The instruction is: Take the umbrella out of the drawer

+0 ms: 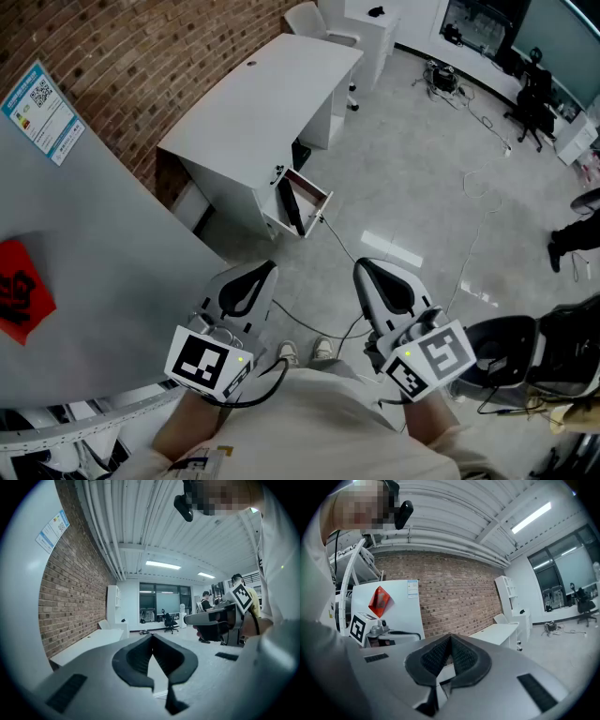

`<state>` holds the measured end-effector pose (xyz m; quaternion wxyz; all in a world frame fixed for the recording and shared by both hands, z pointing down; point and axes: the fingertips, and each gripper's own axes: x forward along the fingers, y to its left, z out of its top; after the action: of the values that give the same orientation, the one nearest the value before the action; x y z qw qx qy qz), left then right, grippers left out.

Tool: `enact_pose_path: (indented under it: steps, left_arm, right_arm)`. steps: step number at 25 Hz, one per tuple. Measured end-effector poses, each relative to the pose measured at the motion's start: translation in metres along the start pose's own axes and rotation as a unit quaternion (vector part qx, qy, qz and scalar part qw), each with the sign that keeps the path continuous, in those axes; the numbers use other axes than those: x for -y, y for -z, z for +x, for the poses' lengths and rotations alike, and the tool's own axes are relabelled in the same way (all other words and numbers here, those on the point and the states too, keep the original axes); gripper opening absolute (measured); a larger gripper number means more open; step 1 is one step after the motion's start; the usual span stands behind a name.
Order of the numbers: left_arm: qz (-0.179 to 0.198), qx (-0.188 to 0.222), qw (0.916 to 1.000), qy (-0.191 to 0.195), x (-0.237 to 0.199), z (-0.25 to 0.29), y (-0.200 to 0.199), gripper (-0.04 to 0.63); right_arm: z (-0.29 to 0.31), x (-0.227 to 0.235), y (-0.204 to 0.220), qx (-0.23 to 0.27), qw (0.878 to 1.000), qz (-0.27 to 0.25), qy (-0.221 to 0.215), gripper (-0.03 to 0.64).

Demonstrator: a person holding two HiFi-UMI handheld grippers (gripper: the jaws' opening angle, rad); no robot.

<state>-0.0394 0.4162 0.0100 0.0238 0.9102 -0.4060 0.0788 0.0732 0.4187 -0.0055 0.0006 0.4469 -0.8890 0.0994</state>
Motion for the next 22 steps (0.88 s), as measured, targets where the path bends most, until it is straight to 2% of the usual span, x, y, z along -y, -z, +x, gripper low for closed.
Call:
enact_pose_path:
  steps: [13,22]
  left_arm:
    - [0.000,-0.005,1.0000,0.005,0.012,0.006,0.006,0.008]
    - [0.004,-0.016,0.9999,0.004,0.022,0.014,0.010,0.008]
  right_arm:
    - [-0.016,0.014,0.008,0.006,1.000,0.023,0.016,0.006]
    - [-0.025,0.026,0.021,-0.019,0.999,0.029,0.016,0.006]
